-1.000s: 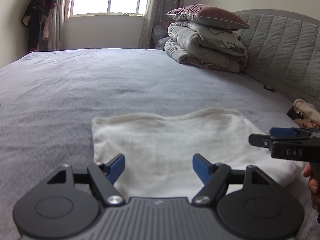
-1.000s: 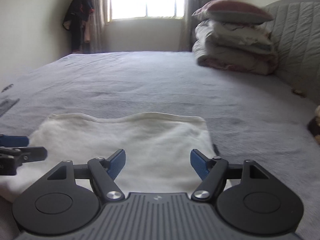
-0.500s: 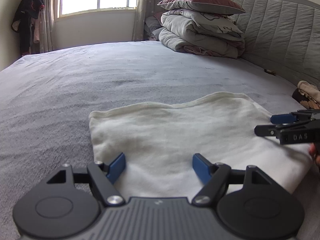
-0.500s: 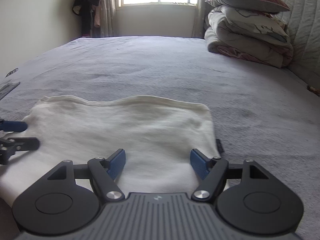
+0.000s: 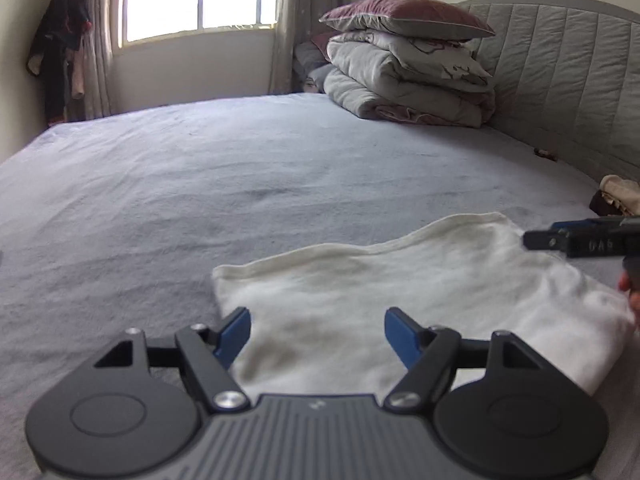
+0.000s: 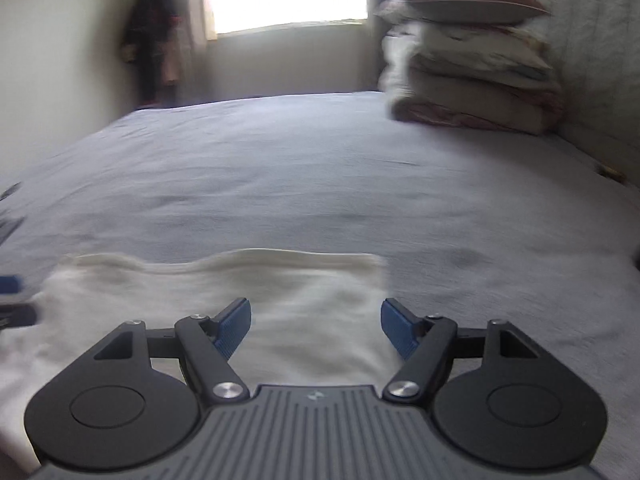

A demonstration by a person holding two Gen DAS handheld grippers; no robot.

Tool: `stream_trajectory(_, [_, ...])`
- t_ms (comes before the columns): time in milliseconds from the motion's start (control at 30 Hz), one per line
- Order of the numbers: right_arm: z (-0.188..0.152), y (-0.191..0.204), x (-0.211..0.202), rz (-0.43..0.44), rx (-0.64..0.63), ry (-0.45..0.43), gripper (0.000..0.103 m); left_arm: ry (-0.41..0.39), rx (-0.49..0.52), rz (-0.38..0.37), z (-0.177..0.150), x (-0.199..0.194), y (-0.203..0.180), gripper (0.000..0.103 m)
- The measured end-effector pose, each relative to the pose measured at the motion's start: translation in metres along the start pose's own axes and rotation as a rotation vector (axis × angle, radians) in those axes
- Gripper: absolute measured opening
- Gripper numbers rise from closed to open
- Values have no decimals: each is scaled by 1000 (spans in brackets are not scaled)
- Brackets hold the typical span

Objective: Fold clothes

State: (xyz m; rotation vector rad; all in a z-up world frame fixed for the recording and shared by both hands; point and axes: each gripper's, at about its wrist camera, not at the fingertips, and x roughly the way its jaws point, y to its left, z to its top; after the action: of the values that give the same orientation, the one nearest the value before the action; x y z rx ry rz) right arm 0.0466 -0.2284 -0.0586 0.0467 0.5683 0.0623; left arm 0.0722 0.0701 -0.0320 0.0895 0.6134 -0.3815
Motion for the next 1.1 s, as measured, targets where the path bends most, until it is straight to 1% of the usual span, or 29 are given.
stream_trajectory(33, [-2,6,3,21,-22,8,75,8,0,-2,1,5,-1,75])
stream_trajectory(100, [-7,12,9,25,-54,44,75,47,-16,-1,-3,19,1,76])
stream_trajectory(167, [-12,9,13,6,-59,78,75,55,-27,0,-12,25,6,81])
stream_trajectory(267, [-12,-7,12,-21,-25,96,76,57,-54,-18,-16,20,17,81])
stream_trajectory(367, [-7,-25,8,-43,46,104,76,69,-89,7,-17,16,27,83])
stream_trajectory(433, [-2,-29,3,-80,62,95,76,76,-136,13,-16,11,34,83])
stream_trajectory(500, [1,-29,-3,-80,78,85,76,77,-151,28,-14,5,34,82])
stream_trajectory(567, [2,-27,-8,-63,97,81,76,74,-139,43,-13,-1,31,81])
stream_trajectory(633, [1,-21,-12,-28,104,92,76,67,-135,31,-13,-7,29,81])
stream_trajectory(700, [-3,-12,-13,-10,87,103,76,67,-151,14,-13,-12,28,81])
stream_trajectory(833, [-5,-5,-13,-34,36,115,76,78,-181,-13,-16,-21,30,81])
stream_trajectory(1100, [-5,-12,-20,-52,56,133,76,113,-252,-50,-27,-35,31,81])
